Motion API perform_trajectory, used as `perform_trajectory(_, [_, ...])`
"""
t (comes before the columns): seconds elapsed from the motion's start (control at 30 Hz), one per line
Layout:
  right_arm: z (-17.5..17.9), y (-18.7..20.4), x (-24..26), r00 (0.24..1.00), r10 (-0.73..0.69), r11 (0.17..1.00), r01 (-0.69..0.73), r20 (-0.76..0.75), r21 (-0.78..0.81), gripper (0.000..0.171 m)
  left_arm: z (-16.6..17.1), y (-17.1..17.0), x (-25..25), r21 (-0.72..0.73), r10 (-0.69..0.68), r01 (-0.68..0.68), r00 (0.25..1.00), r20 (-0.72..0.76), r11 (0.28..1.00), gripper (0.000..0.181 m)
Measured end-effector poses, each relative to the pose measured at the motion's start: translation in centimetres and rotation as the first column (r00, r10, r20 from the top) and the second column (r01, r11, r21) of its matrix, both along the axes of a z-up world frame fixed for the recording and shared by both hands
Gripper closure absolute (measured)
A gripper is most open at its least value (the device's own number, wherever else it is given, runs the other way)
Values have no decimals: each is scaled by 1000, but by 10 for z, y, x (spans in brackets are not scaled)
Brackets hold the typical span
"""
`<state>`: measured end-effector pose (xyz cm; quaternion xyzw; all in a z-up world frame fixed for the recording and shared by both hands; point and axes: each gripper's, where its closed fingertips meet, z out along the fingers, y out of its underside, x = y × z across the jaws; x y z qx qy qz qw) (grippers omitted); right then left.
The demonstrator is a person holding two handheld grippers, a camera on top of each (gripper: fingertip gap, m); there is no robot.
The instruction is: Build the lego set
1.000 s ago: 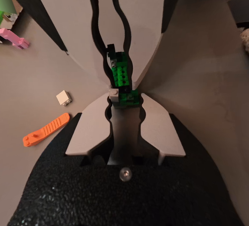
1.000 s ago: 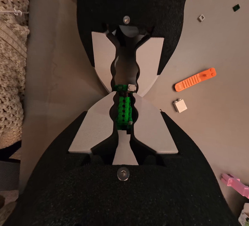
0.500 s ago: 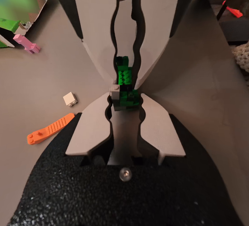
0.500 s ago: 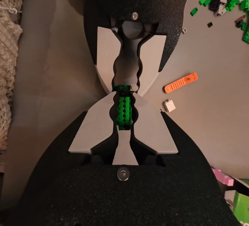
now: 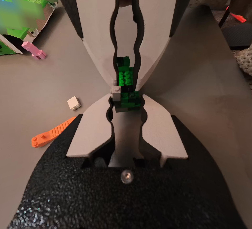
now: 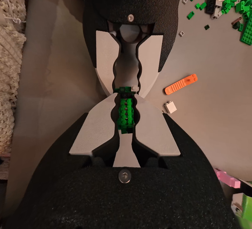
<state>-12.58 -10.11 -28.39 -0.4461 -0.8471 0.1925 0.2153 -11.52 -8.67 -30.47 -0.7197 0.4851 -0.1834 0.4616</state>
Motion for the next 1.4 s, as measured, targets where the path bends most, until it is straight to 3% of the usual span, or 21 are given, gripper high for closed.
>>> perform_trajectory(0.43, [7,4,2,999,-23,999,22,-25,-38,140,4,5,-4,-7,24,-23,999,41,1000,144])
perform_trajectory(0.5, [15,6,2,996,-31,999,29,-80,-32,137,11,9,-9,-25,49,-47,995,85,999,144])
perform_trajectory(0.6, [30,10,-2,974,-33,999,38,-226,20,118,25,19,-17,-80,103,-90,978,183,993,144])
perform_trajectory(0.73, [41,14,-14,901,45,957,86,-432,278,101,37,25,-27,-187,160,-106,939,304,977,144])
perform_trajectory(0.87, [36,27,-25,877,121,807,185,-464,560,101,41,24,-28,-255,180,-86,911,371,963,144])
perform_trajectory(1.0, [26,32,-32,892,163,700,196,-421,687,106,40,21,-25,-289,176,-60,903,393,955,144])
perform_trajectory(1.4, [26,33,-41,893,193,631,205,-407,748,128,43,15,-22,-336,174,-16,879,444,942,144])
